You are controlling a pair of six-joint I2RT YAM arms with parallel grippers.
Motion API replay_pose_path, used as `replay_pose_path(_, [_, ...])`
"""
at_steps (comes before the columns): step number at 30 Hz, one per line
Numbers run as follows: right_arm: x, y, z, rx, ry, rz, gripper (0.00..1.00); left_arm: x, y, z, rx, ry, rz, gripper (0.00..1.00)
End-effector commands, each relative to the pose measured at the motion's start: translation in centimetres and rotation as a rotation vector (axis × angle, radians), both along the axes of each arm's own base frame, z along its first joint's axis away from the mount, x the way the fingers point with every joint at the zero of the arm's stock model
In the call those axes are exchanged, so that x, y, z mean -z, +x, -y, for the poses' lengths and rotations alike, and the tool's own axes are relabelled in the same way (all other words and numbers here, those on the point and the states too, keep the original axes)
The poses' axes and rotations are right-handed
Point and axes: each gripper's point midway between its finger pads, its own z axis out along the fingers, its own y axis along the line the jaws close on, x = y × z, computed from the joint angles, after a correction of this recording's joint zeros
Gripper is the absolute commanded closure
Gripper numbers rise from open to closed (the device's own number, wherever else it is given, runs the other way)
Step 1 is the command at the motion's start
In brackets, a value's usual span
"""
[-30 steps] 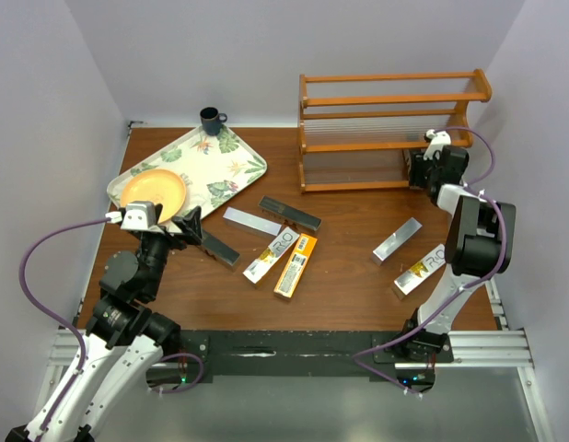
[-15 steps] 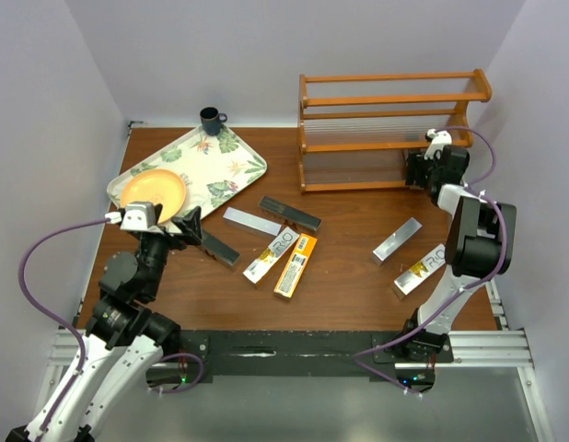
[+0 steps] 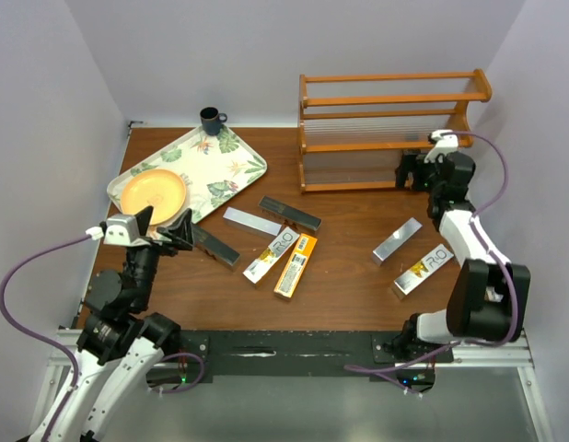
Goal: Place and organize the toothpastes onto the shelf
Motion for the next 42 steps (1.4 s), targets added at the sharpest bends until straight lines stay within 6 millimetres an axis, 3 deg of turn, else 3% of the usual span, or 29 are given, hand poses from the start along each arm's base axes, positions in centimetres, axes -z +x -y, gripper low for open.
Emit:
replay_pose_path(1, [-0.9,-2.8,-5.7,-0.102,0.010,-0.003,0.01,-1.6,-0.7,-0.1,0.012,-0.023,0.056,0.00])
replay_pose_path(3, [-0.6,-4.2,-9.1,-0.194,0.032,-0.007,0.01,-1.7,-0.8,-0.2,0.011,-0.024,0.057,0.00])
replay_pose_path(4, [-1.0,-4.7,-9.8,-0.199,0.060,0.001,0.02,-1.7,-0.7,-0.2,0.011,-0.023,0.056,0.00])
replay_pose_path(12, [2.4,-8.9,-19.0,-0.515,0.103,-0.087,0.02,-1.6,-0.5,0.1,0.020,-0.014,0.047,0.01])
replay_pose_path(20, [4.7,-10.6,-24.5,-0.704,0.102,-0.124,0.03,-0.5,0.4,0.4,0.011,0.010,-0.001,0.01])
replay_pose_path(26, [7.3,-9.7,-26.6,-0.690,0.018,-0.177,0.09,-0.1,0.8,0.6,0.014,0.019,-0.017,0.01])
replay_pose_path(32, [9.5,-8.1,-27.2,-0.643,-0.098,-0.213,0.14,0.1,1.0,0.9,0.025,0.024,-0.029,0.02])
replay_pose_path(42, [9.0,-6.6,-26.6,-0.585,-0.187,-0.178,0.17,0.2,1.1,1.1,0.032,0.028,-0.031,0.02])
